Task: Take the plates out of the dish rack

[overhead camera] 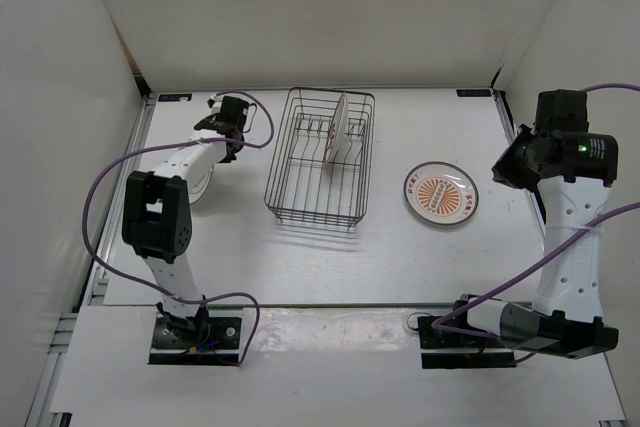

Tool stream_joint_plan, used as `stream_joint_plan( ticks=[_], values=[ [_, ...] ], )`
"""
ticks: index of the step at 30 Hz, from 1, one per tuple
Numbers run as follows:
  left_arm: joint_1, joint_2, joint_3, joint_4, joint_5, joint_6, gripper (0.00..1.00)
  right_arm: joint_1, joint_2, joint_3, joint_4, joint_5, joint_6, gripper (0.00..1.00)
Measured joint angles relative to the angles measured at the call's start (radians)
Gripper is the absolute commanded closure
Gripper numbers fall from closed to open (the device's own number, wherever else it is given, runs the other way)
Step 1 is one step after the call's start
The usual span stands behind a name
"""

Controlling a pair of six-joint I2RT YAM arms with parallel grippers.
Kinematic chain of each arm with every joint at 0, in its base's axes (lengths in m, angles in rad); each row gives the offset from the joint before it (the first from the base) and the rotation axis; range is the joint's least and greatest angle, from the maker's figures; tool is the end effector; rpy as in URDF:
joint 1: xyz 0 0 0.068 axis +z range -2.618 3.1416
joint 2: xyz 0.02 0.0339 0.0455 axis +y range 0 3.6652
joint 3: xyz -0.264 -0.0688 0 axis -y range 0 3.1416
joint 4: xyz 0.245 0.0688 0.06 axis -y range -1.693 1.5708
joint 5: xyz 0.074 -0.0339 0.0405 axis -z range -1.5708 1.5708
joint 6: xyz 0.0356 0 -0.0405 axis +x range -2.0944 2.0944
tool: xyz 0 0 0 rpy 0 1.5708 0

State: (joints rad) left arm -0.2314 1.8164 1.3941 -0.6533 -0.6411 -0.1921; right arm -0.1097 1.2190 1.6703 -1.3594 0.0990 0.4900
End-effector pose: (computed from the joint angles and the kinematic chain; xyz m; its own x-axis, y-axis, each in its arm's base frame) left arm 0.3757 -0.0667 0.2337 -0.8229 0.0367 -0.5669 -0.2546 0.8682 0.4258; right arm 0.1891 -0.0244 0.4359 -0.6117 0.5385 -0.5795 0.5182 0.8262 0.2208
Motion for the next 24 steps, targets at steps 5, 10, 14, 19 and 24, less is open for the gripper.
stream_joint_plan(
  ticks=[5, 10, 14, 19, 24],
  values=[
    [-0.007, 0.082, 0.028, -0.056, -0.002, -0.076, 0.55, 0.0, 0.0, 0.0, 0.0, 0.009, 0.0, 1.0],
    [-0.013, 0.126, 0.052, -0.148, 0.0, -0.145, 0.37, 0.0, 0.0, 0.0, 0.0, 0.012, 0.0, 1.0],
    [-0.018, 0.145, 0.103, -0.251, -0.001, -0.232, 0.0, 0.0, 0.0, -0.009, 0.0, 0.011, 0.001, 1.0],
    [-0.058, 0.172, 0.201, -0.418, -0.014, -0.394, 0.0, 0.0, 0.011, -0.028, 0.0, 0.007, 0.001, 1.0],
    [-0.124, 0.172, 0.207, -0.494, 0.03, -0.518, 0.0, 0.0, 0.027, -0.031, 0.0, 0.0, 0.0, 1.0]
  ],
)
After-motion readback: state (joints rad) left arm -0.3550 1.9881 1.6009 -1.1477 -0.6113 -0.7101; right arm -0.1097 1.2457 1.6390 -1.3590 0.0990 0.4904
